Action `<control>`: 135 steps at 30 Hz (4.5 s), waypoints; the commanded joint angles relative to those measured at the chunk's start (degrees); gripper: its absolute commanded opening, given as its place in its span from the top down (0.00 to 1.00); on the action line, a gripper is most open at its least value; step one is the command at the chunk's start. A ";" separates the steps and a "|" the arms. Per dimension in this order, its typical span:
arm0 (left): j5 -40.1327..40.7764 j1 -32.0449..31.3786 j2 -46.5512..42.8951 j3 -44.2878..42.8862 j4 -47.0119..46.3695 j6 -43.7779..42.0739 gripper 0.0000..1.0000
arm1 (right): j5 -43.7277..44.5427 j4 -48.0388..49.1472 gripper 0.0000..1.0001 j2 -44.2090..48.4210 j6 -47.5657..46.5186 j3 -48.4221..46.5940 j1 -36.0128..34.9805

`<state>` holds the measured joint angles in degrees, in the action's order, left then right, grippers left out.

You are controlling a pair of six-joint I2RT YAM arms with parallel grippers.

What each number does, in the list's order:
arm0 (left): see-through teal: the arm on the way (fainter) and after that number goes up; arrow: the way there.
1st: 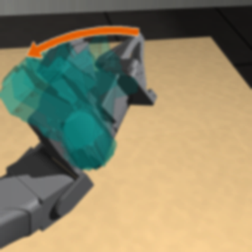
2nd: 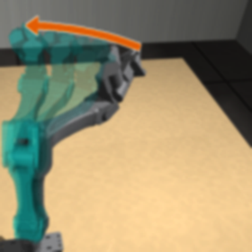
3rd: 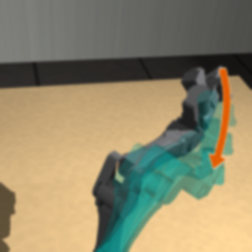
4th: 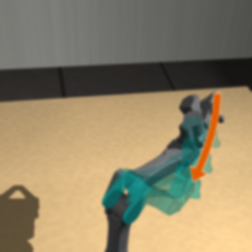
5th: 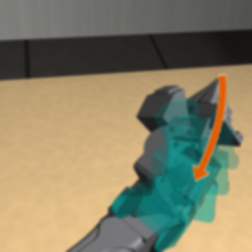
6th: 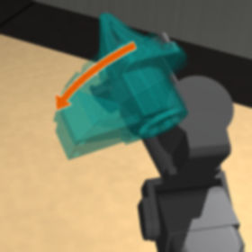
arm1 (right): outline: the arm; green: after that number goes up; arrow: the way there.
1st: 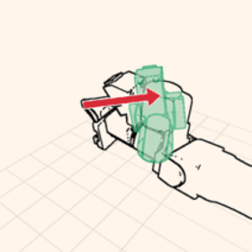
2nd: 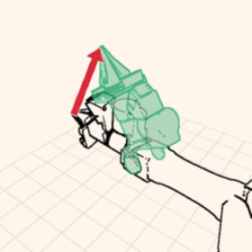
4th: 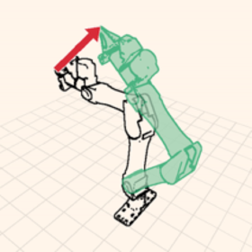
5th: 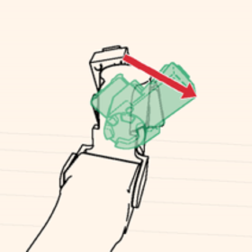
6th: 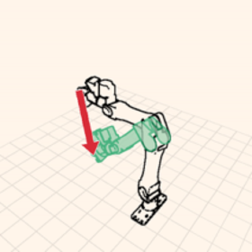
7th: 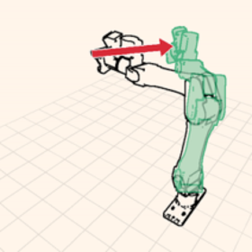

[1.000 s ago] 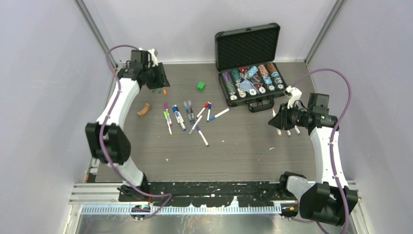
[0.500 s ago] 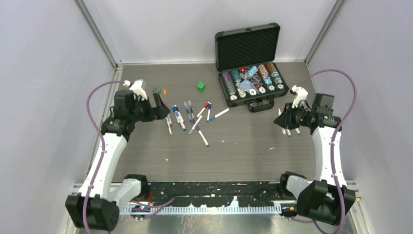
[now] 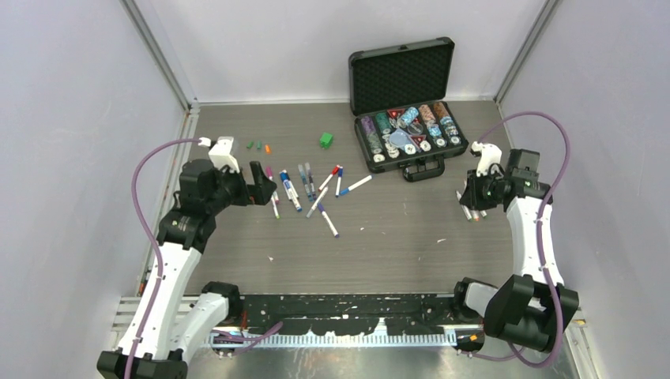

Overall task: Open the pen caps
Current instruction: Place the pen at the center of the board, then pick up the pen from the center of the board.

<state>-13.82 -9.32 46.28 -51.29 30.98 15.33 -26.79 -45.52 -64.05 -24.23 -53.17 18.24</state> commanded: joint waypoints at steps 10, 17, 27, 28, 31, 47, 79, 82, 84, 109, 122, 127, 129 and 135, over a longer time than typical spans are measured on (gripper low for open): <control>1.98 -2.80 -1.23 -0.50 -0.72 -2.92 0.00 | 17.98 2.36 0.95 -14.34 -17.22 -8.03 2.07; 1.79 -2.90 -1.02 -0.47 -0.70 -2.94 0.00 | 20.10 1.97 0.89 -25.83 -22.46 -15.89 4.89; 2.01 -2.89 -0.41 -0.48 -0.57 -3.20 0.00 | 20.86 1.23 0.80 -38.88 -20.55 -24.26 4.95; 2.04 -2.89 -0.28 -0.48 -0.53 -3.20 0.00 | 20.63 1.22 0.79 -39.75 -20.18 -24.73 4.90; 2.08 -2.89 -0.22 -0.53 -0.49 -3.29 0.00 | 20.32 1.18 0.77 -41.95 -19.24 -25.88 4.90; 2.05 -2.94 0.06 -0.66 -0.35 -3.55 0.00 | 21.57 0.44 0.73 -46.54 -17.17 -26.78 4.89; 1.01 -2.90 2.41 0.15 -1.11 -1.77 0.00 | -15.45 2.49 0.43 -9.55 7.71 -12.00 4.79; 0.33 -2.82 4.71 -0.39 -1.21 -0.43 0.00 | -19.53 2.10 0.39 -5.42 9.20 -11.10 4.79; -0.79 -2.76 6.84 -0.92 -1.44 0.84 0.00 | -21.83 1.84 0.38 -3.46 9.82 -10.28 4.79; 16.15 -2.89 36.64 -13.72 5.73 17.01 0.31 | -27.61 1.31 0.35 5.23 9.33 -5.37 4.88; 21.70 -5.90 45.69 -15.76 6.26 19.29 0.45 | -27.62 1.57 0.36 5.08 9.37 -5.02 4.88; 22.55 -6.36 49.88 -16.94 8.08 19.81 0.50 | -27.71 1.55 0.36 4.91 9.28 -5.02 4.92; 22.28 -6.64 50.74 -16.39 7.20 19.99 0.52 | -27.71 1.55 0.35 4.90 9.25 -4.96 4.89; 23.05 -6.94 52.84 -16.32 6.33 19.76 0.58 | -27.79 1.57 0.36 4.95 9.25 -4.93 4.88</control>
<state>7.49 -15.99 98.08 -66.52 38.00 34.54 -53.23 -44.84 -59.61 -14.63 -56.73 23.11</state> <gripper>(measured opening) 0.447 0.644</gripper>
